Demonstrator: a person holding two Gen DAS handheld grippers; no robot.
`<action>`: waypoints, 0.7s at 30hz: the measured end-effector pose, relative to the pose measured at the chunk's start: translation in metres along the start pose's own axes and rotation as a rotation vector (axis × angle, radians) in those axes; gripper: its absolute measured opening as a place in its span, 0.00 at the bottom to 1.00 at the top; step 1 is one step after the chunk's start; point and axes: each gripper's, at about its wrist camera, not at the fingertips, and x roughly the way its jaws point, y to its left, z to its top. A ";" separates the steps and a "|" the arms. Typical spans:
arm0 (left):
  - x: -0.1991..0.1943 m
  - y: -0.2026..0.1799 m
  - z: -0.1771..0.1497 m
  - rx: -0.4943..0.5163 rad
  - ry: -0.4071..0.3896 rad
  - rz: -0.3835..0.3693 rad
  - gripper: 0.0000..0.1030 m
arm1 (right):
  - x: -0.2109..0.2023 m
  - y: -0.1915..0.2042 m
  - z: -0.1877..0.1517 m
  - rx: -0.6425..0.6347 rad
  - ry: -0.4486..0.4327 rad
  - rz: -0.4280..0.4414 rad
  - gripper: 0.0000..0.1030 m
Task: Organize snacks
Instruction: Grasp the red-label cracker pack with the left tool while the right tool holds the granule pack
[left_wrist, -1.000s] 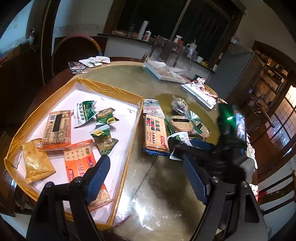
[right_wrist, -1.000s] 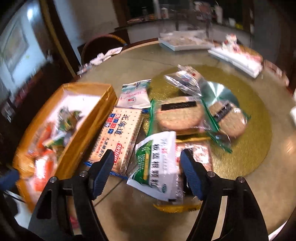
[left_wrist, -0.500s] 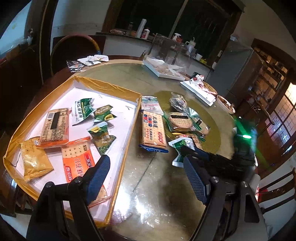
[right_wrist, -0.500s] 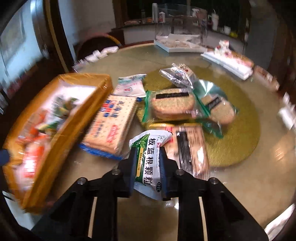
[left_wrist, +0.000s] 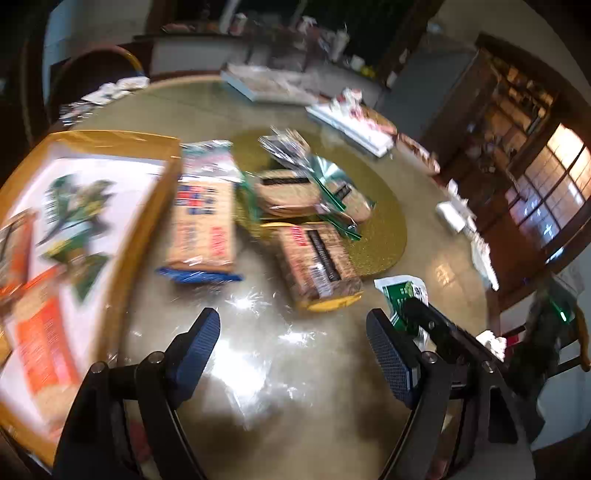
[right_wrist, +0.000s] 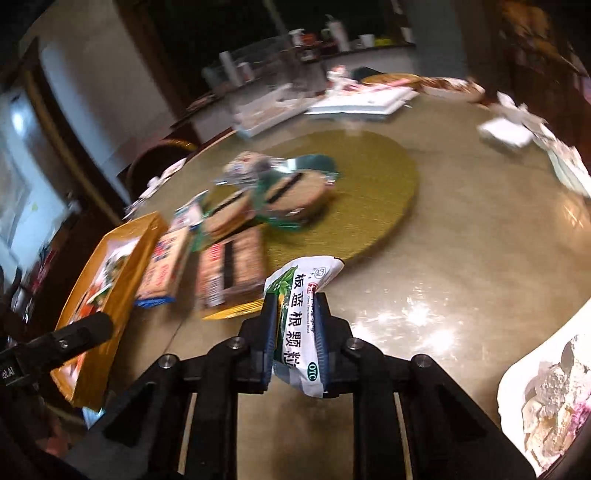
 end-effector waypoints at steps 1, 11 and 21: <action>0.013 -0.004 0.006 0.006 0.019 0.009 0.79 | 0.002 -0.003 0.000 0.023 0.000 -0.002 0.20; 0.093 -0.039 0.040 0.044 0.100 0.154 0.79 | 0.000 -0.013 -0.010 0.085 -0.025 0.001 0.20; 0.105 -0.051 0.031 0.167 0.081 0.300 0.80 | 0.001 -0.015 -0.013 0.087 -0.029 0.007 0.20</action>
